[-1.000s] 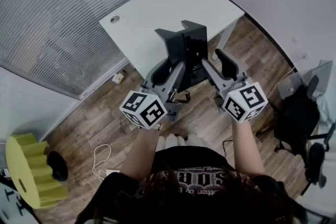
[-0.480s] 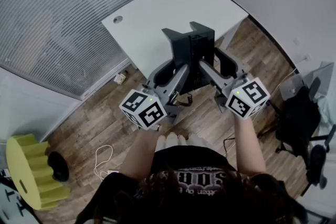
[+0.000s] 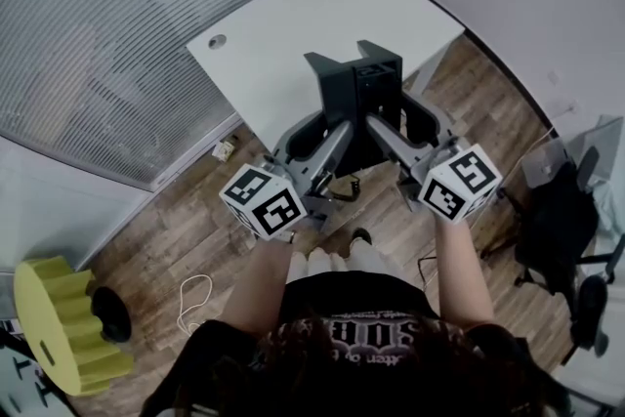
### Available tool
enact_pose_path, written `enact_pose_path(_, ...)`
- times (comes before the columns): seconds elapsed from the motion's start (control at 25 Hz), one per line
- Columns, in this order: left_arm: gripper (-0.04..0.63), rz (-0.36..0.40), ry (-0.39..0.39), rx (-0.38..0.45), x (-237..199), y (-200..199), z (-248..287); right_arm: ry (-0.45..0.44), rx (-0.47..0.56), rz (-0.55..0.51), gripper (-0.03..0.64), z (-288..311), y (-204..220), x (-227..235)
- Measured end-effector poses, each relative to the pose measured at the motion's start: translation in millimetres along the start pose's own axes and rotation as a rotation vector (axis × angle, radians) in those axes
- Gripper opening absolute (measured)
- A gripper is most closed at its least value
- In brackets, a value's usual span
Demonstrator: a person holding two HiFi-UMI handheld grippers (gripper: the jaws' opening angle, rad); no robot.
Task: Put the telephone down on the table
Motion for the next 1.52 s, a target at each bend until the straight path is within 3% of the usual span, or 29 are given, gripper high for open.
enact_pose_path(0.52,0.147,-0.006,-0.014,0.009,-50,-13,68,-0.035,-0.007,0.015,0.275,44,-18,75)
enact_pose_path(0.76,0.147,-0.016,-0.032,0.016,-81,-24,132,-0.061,-0.027,0.027,0.275,72,-39,140)
enact_pose_path(1.08,0.147,-0.002,-0.079,0.016,-99,-21,155,-0.092,-0.044,0.036,0.275,90,-37,170)
enact_pose_path(1.52,0.147,-0.059,-0.106,0.011,-151,-16,175,-0.1,-0.09,0.07,0.275,131,-21,205)
Point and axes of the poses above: the fingertips, and each gripper's own axes: z forward along the fingers, x to its right, y out of its underside, the point moved 4 cm from there along -z, backward along the fingers, and after that the axes turned 3 degrees about z, right-handed, at the moved point
